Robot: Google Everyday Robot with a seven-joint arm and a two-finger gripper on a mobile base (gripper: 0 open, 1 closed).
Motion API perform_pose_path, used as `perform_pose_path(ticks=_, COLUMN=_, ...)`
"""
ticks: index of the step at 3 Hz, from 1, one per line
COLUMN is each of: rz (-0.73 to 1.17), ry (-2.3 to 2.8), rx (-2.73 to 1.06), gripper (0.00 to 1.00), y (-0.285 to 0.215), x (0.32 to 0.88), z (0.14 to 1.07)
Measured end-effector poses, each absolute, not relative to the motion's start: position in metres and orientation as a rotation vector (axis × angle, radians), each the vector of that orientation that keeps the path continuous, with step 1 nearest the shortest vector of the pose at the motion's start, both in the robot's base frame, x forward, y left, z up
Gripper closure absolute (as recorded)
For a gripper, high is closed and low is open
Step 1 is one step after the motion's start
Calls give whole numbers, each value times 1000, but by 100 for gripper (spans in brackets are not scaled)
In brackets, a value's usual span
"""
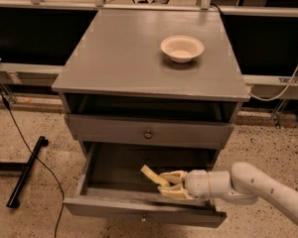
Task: Place sponge into middle drawer
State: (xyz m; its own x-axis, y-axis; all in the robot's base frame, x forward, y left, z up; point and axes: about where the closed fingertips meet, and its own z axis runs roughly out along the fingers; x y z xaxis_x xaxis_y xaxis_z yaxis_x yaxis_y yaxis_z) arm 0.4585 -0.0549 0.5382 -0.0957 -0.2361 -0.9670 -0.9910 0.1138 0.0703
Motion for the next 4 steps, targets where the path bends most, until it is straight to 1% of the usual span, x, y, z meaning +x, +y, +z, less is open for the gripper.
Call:
perform_pose_path(ticks=2, rz=1059, ry=1563, rx=-1231, gripper=100, y=-50, x=486, z=503)
perform_pose_path(ticks=4, rz=1049, ry=1601, rx=-1190, gripper=100, y=-29, x=518, z=474)
